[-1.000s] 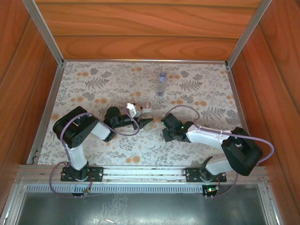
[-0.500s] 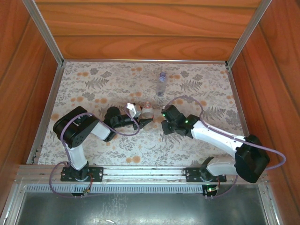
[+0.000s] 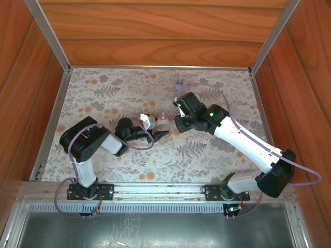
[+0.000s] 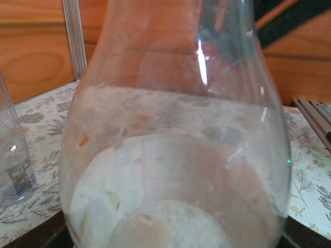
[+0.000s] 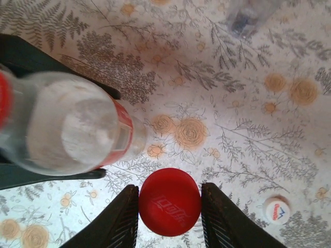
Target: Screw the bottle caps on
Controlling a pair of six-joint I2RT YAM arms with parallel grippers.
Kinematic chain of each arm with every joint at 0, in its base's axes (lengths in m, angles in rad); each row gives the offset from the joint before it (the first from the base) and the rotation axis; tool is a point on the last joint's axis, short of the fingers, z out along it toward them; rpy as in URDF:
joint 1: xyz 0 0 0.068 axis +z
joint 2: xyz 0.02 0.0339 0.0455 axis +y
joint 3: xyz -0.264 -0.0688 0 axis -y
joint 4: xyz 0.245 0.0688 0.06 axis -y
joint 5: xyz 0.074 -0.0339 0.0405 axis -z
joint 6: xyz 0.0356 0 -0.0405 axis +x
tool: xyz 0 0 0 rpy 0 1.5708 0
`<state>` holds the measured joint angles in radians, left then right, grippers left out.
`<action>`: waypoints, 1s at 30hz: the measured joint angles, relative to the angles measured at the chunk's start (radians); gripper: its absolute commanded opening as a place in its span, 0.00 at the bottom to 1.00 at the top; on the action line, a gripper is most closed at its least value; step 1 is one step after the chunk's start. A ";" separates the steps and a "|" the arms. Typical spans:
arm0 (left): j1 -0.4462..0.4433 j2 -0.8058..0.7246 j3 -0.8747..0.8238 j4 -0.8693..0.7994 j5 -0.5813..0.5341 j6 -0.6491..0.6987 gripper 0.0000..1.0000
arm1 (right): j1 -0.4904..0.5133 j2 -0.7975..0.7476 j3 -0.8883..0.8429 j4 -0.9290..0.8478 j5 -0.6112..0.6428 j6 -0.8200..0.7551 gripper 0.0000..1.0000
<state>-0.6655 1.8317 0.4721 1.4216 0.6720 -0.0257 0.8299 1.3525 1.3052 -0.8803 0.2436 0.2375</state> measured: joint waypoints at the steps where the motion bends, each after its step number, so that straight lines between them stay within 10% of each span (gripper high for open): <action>1: 0.000 0.000 0.000 0.000 0.000 0.002 0.64 | 0.000 0.013 0.038 -0.030 -0.002 -0.012 0.37; 30: 0.000 0.037 0.028 0.023 0.019 0.011 0.63 | 0.002 0.335 0.630 -0.350 -0.123 -0.187 0.37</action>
<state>-0.6655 1.8690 0.5003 1.4445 0.6907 -0.0151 0.8318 1.6878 1.9350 -1.2304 0.1204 0.0502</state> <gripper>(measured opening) 0.630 0.368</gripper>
